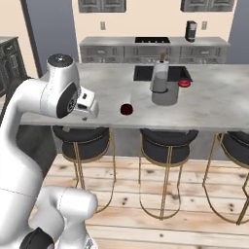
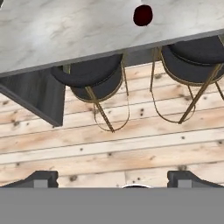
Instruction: Open the cabinet directly in front. Then move the wine and the mug to the dining counter with the jar on it.
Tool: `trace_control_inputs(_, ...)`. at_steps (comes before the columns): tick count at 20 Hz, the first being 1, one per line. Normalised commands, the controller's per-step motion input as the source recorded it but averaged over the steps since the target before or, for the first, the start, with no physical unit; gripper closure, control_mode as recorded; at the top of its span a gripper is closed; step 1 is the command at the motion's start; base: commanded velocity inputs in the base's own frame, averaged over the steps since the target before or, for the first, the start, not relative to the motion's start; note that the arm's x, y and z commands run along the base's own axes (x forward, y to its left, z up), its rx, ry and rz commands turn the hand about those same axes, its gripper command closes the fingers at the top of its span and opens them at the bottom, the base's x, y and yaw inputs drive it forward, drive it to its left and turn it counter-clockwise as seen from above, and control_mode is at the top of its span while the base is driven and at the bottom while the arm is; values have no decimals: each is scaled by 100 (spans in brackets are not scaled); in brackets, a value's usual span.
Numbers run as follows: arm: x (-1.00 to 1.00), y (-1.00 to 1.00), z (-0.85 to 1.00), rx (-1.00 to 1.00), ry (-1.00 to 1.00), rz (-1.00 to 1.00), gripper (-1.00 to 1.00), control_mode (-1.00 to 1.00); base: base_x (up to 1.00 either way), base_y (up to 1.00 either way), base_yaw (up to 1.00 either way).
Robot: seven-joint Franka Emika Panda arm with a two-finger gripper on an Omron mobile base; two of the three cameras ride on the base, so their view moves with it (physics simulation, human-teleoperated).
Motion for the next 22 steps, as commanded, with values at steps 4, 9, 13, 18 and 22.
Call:
trace_control_inputs(4, 0, 0, 0, 0, 0, 0, -100, 100, 0, 100, 3)
trace_control_inputs(9, 0, 0, 0, 0, 0, 0, -100, 100, 5, 100, 3)
trace_control_inputs(13, 0, 0, 0, 0, 0, 0, -100, 100, 7, 100, 3)
trace_control_inputs(18, 0, 0, 0, 0, 0, 0, -100, 100, 1, 100, 4)
trace_control_inputs(22, 0, 0, 0, 0, 0, 0, -100, 100, 1, 100, 5)
